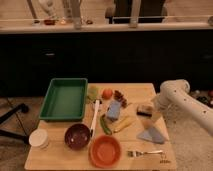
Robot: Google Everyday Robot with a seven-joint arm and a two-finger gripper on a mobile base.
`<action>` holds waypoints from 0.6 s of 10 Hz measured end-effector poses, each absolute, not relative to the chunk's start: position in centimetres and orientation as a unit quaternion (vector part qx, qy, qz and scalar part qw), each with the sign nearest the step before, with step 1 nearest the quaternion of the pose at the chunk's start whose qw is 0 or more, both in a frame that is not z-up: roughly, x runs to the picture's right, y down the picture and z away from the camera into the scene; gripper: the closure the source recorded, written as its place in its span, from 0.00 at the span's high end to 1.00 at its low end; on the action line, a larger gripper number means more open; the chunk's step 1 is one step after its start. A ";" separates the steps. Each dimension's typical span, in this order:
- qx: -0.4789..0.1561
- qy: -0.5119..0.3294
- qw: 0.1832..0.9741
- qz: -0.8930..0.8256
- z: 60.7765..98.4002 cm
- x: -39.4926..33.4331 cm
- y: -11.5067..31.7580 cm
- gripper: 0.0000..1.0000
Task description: Place eraser in red bowl
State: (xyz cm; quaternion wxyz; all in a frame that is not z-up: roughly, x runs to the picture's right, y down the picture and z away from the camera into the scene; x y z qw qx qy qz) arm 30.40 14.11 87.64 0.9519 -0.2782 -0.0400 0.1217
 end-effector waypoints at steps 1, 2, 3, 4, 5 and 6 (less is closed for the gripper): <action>-0.279 -0.041 0.951 0.124 88.0 30.5 14.0 0.80; -0.281 -0.041 0.951 0.124 88.4 30.4 13.8 0.80; -0.283 -0.042 0.950 0.122 88.8 30.1 13.7 0.80; -0.286 -0.042 0.950 0.122 89.2 30.1 13.6 0.80; -0.287 -0.042 0.949 0.122 89.4 30.1 13.5 0.80; -0.290 -0.042 0.948 0.122 89.6 30.1 13.6 0.80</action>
